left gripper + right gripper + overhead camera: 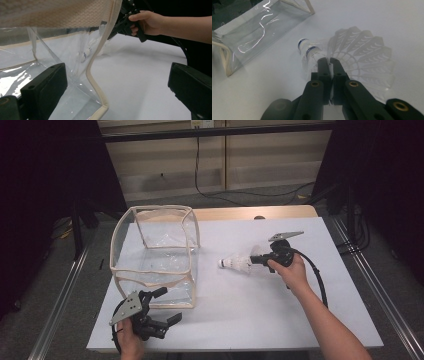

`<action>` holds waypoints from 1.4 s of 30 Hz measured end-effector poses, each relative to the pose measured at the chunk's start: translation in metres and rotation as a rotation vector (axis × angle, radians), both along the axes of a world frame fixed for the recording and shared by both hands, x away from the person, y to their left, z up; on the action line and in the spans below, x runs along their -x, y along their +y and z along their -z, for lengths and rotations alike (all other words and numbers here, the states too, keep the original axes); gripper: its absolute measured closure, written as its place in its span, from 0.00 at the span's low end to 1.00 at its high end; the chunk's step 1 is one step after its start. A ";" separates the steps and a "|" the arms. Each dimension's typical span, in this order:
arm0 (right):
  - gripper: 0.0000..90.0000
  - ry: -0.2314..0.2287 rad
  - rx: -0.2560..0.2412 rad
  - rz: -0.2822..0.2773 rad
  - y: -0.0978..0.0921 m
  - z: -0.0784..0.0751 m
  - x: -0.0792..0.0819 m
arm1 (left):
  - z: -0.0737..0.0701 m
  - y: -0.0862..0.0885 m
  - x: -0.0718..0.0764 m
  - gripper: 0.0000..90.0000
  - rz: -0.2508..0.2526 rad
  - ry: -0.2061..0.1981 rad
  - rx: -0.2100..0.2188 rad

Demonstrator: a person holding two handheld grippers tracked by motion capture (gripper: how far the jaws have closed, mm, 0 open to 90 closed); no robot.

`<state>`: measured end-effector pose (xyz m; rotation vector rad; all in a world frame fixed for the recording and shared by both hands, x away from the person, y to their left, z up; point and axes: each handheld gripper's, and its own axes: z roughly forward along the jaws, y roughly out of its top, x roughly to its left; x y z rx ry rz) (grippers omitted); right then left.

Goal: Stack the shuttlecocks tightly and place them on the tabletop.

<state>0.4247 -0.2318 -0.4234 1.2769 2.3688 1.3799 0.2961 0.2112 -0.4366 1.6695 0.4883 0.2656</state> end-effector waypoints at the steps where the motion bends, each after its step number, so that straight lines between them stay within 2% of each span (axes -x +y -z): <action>1: 0.98 0.001 0.001 0.000 0.000 0.001 0.000 | 0.000 0.000 0.000 0.03 0.000 -0.001 -0.001; 10: 0.98 -0.003 -0.009 0.010 0.003 0.004 -0.002 | 0.000 0.000 0.000 0.03 -0.001 0.001 0.000; 19: 0.95 0.030 -0.001 -0.001 0.006 0.011 -0.001 | 0.000 0.000 0.000 0.03 0.000 0.001 0.001; 32: 0.82 0.065 0.057 -0.010 -0.004 0.013 0.003 | 0.000 -0.001 0.000 0.03 0.002 0.003 0.001; 36: 0.82 0.077 0.070 -0.013 -0.007 0.014 0.004 | 0.000 -0.001 0.000 0.03 0.001 0.002 0.001; 42: 0.97 0.085 0.082 -0.029 -0.007 0.014 0.004 | 0.000 0.000 0.000 0.03 0.000 -0.001 0.000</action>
